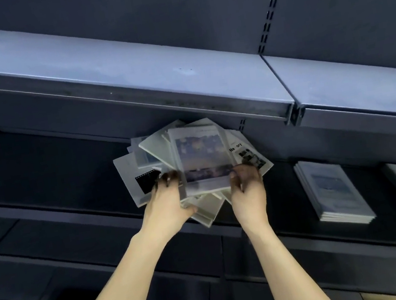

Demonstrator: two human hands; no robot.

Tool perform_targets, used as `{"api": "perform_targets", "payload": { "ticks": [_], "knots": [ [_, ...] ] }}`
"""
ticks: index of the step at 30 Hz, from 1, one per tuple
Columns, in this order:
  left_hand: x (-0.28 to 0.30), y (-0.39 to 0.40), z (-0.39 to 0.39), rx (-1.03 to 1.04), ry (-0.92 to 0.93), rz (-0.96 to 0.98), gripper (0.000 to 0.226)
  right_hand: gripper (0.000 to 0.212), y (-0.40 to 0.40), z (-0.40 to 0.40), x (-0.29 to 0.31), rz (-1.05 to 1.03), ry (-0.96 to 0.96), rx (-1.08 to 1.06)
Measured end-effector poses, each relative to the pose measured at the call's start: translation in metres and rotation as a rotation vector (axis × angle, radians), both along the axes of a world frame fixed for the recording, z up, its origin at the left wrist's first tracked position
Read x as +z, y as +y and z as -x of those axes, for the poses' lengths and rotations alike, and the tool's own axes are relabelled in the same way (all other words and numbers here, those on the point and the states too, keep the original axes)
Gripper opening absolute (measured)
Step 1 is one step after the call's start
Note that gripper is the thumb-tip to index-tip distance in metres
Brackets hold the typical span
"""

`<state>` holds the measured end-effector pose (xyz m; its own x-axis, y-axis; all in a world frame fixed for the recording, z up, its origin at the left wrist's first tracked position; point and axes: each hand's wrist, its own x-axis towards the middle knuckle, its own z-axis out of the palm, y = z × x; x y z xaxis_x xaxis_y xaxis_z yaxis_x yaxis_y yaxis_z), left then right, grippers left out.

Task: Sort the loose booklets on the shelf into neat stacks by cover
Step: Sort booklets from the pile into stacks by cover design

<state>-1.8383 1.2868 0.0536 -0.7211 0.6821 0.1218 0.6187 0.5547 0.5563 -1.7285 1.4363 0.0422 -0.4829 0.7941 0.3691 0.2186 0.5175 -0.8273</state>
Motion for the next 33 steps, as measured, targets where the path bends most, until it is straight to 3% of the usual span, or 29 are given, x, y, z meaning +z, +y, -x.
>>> {"api": "perform_targets", "payload": {
  "ticks": [5,8,13,16,19,23,28,33],
  "knots": [
    [0.0,0.001,-0.009,-0.054,0.008,-0.018,0.084,0.053,-0.003,0.0,-0.004,0.099,-0.216,-0.168],
    [0.0,0.003,-0.012,-0.061,-0.024,-0.022,0.082,0.062,0.0,0.005,-0.002,0.263,-0.175,-0.22],
    [-0.005,0.008,-0.017,-0.036,-0.07,-0.035,0.085,0.043,0.004,0.003,0.009,0.635,0.105,-0.222],
    [-0.006,0.009,-0.018,0.03,-0.087,-0.051,0.087,0.011,0.004,0.007,0.013,0.795,0.16,-0.184],
    [-0.007,0.008,-0.018,0.066,-0.082,-0.057,0.082,0.014,0.004,0.007,0.017,0.863,0.178,-0.155],
    [-0.009,0.007,-0.017,0.076,-0.075,-0.079,0.088,0.019,0.0,0.004,0.025,0.848,0.115,-0.088],
    [-0.01,0.002,-0.018,0.094,-0.066,-0.044,0.085,0.016,-0.009,0.0,0.034,0.499,-0.045,-0.046],
    [0.0,0.007,-0.023,0.104,0.02,-0.016,0.089,0.02,0.004,-0.01,0.041,0.555,-0.022,-0.006]
  ]
}}
